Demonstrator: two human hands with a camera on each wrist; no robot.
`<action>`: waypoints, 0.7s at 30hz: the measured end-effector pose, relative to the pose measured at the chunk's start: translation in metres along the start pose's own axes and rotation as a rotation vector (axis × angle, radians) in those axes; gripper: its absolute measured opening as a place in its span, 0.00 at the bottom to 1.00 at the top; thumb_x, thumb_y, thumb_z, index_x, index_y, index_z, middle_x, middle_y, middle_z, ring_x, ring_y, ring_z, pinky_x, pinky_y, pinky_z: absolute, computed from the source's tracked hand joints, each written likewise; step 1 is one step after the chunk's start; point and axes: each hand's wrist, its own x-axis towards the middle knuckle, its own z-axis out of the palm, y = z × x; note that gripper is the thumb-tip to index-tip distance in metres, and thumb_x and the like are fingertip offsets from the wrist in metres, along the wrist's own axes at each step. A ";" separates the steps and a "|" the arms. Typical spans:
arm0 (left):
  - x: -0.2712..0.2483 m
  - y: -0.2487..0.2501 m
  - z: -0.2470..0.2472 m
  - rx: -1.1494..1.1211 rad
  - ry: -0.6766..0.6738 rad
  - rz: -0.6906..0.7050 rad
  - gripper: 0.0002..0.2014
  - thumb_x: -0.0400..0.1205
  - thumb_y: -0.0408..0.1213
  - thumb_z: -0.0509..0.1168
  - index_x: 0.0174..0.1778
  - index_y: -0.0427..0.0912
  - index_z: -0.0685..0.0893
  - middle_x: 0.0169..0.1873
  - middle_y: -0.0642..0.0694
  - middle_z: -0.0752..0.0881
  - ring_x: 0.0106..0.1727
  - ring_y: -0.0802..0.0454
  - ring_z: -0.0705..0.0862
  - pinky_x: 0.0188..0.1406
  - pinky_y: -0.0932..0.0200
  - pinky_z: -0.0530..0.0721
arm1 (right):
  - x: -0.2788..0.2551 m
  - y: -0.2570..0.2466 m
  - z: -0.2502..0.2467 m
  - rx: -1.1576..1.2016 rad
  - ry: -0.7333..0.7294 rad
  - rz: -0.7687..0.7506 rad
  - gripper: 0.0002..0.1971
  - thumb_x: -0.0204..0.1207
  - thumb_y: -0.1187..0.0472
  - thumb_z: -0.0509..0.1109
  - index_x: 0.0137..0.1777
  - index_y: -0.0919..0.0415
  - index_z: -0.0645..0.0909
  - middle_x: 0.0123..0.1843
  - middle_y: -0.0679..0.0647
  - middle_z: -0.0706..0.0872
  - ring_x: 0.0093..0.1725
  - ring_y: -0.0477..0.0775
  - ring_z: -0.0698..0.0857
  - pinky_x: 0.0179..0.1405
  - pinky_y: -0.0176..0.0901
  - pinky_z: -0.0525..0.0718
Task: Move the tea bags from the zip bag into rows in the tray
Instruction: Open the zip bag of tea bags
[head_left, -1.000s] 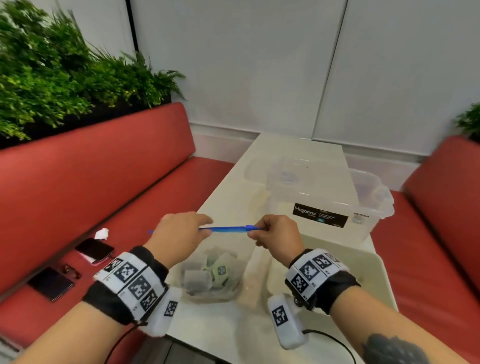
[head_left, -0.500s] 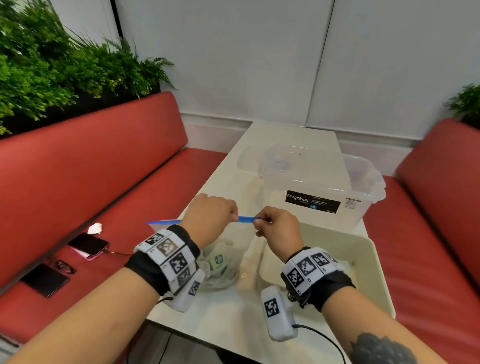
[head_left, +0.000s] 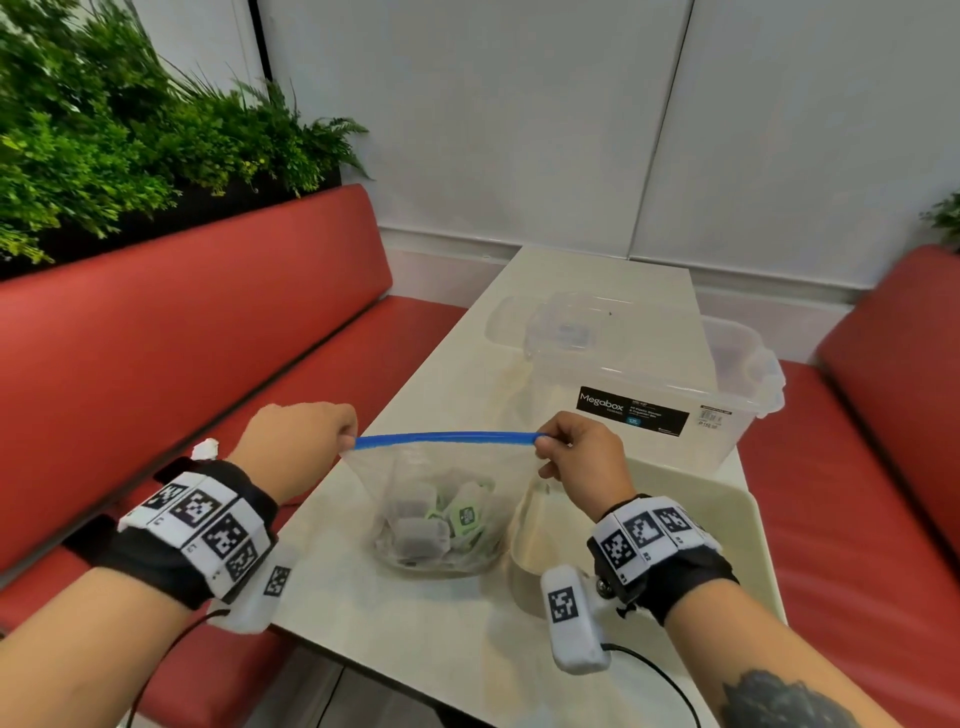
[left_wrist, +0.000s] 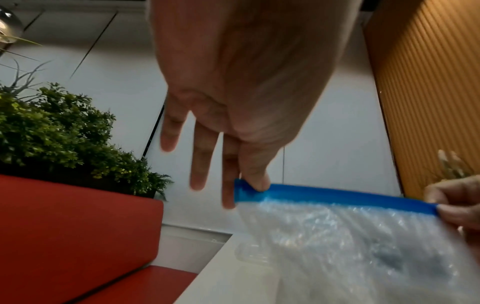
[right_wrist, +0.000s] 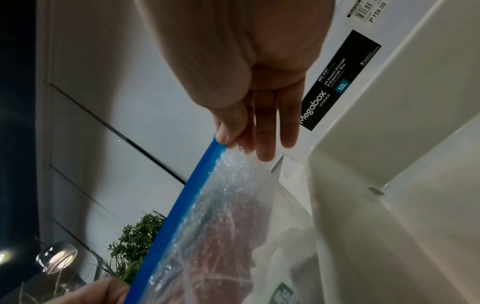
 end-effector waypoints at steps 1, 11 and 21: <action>0.000 0.007 -0.001 -0.029 -0.031 0.007 0.06 0.84 0.47 0.55 0.49 0.54 0.76 0.42 0.55 0.82 0.42 0.52 0.79 0.41 0.56 0.73 | 0.001 0.000 -0.001 -0.002 0.000 -0.006 0.13 0.75 0.70 0.68 0.32 0.54 0.80 0.30 0.51 0.82 0.26 0.52 0.84 0.33 0.39 0.82; 0.013 0.091 0.005 -0.140 -0.049 0.170 0.16 0.88 0.47 0.45 0.60 0.54 0.78 0.49 0.50 0.84 0.49 0.47 0.81 0.43 0.51 0.79 | 0.009 0.001 -0.001 -0.041 0.044 -0.015 0.11 0.77 0.63 0.68 0.35 0.49 0.80 0.26 0.50 0.79 0.25 0.55 0.82 0.37 0.49 0.85; 0.011 0.091 0.011 -0.774 -0.148 0.059 0.07 0.82 0.31 0.56 0.51 0.41 0.78 0.44 0.45 0.86 0.37 0.52 0.89 0.30 0.52 0.88 | 0.005 -0.016 0.020 0.079 0.020 0.073 0.15 0.74 0.46 0.70 0.48 0.56 0.73 0.35 0.53 0.86 0.28 0.55 0.87 0.43 0.57 0.87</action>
